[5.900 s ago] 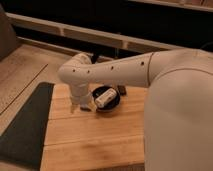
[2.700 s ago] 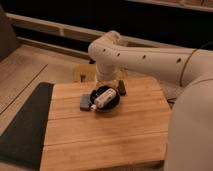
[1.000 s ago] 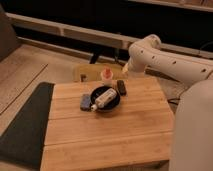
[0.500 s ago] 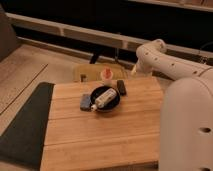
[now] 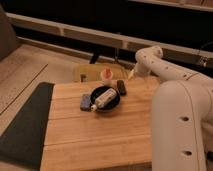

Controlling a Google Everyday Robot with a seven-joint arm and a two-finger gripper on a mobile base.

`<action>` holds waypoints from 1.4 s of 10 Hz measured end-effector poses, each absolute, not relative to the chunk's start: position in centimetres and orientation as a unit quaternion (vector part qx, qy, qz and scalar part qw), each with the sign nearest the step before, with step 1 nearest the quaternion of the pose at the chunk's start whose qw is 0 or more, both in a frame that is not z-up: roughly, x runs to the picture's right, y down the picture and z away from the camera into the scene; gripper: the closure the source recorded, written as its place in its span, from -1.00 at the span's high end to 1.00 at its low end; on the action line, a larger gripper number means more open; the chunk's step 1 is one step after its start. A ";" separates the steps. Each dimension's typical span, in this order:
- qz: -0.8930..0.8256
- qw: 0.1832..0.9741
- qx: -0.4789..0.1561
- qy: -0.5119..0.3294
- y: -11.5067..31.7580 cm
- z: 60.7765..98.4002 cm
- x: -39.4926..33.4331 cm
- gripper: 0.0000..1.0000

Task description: Place the eraser on the white sponge

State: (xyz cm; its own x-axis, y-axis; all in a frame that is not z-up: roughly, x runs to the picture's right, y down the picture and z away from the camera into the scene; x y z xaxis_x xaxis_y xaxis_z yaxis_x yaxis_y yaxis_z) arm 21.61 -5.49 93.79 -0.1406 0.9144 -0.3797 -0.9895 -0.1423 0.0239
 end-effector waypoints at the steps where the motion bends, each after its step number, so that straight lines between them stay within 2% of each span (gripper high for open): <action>1: 0.741 0.642 -0.146 0.132 -5.4 94.3 21.4 0.30; 6: 0.709 0.663 -0.220 0.100 -4.4 97.4 17.5 0.30; 10: 0.708 0.663 -0.221 0.100 -4.3 97.4 17.6 0.30; 14: 0.671 0.703 -0.216 0.092 -5.4 96.7 15.5 0.30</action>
